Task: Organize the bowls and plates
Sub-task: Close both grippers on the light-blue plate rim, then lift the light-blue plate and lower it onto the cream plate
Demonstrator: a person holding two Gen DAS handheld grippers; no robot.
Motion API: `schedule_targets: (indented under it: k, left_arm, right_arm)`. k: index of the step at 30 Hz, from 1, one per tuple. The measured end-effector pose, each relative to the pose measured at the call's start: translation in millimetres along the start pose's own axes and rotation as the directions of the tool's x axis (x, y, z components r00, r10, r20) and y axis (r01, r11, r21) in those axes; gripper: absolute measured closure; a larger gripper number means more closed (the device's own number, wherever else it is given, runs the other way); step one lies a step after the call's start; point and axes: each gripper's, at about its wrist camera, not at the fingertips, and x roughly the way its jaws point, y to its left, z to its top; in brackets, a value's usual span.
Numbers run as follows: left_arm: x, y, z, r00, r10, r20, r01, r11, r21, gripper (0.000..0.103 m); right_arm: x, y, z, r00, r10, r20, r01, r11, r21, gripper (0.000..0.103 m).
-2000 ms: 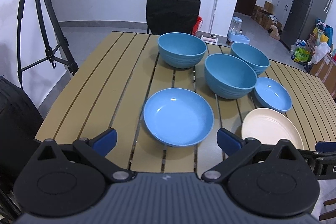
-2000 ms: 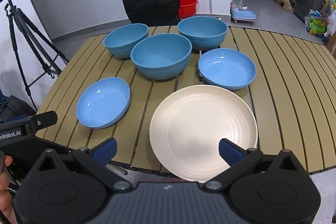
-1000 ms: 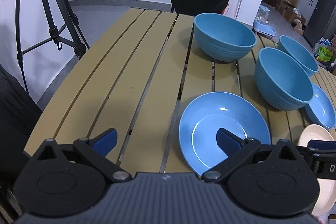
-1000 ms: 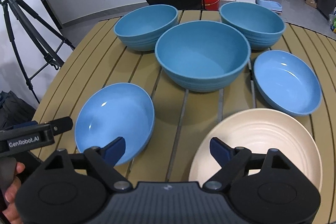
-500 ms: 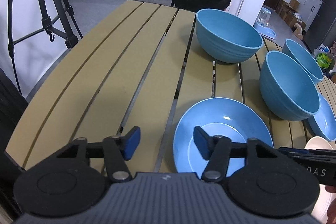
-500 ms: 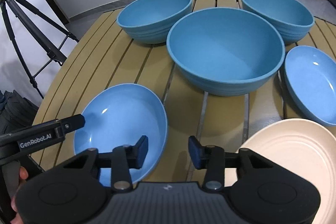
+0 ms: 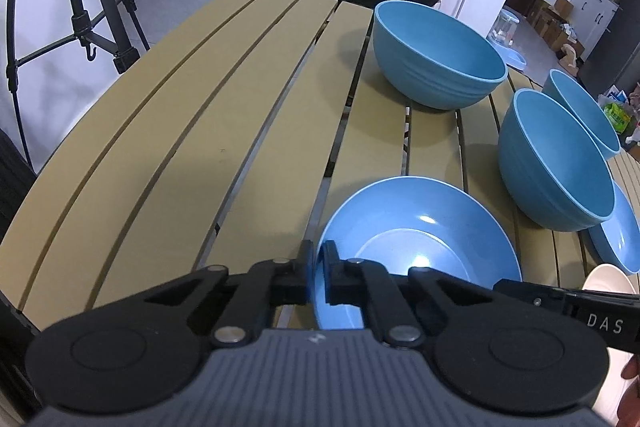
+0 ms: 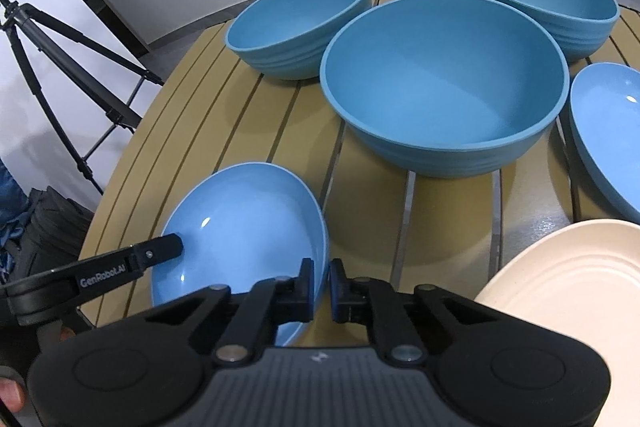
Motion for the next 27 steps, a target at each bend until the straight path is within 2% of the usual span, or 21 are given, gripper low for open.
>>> schedule_targets:
  k: [10, 27]
  left_arm:
    - [-9.2, -4.8, 1.2, 1.000, 0.011, 0.015, -0.011, 1.000, 0.005, 0.097]
    - [-50.7, -29.5, 2.3, 0.997, -0.016, 0.078, 0.013, 0.999, 0.033, 0.097]
  right_arm:
    - [-1.5, -4.0, -1.1, 1.000, 0.022, 0.008, -0.022, 1.000, 0.010, 0.096]
    - [-44.5, -7.1, -6.7, 0.997, 0.025, 0.068, -0.028, 0.999, 0.031, 0.096]
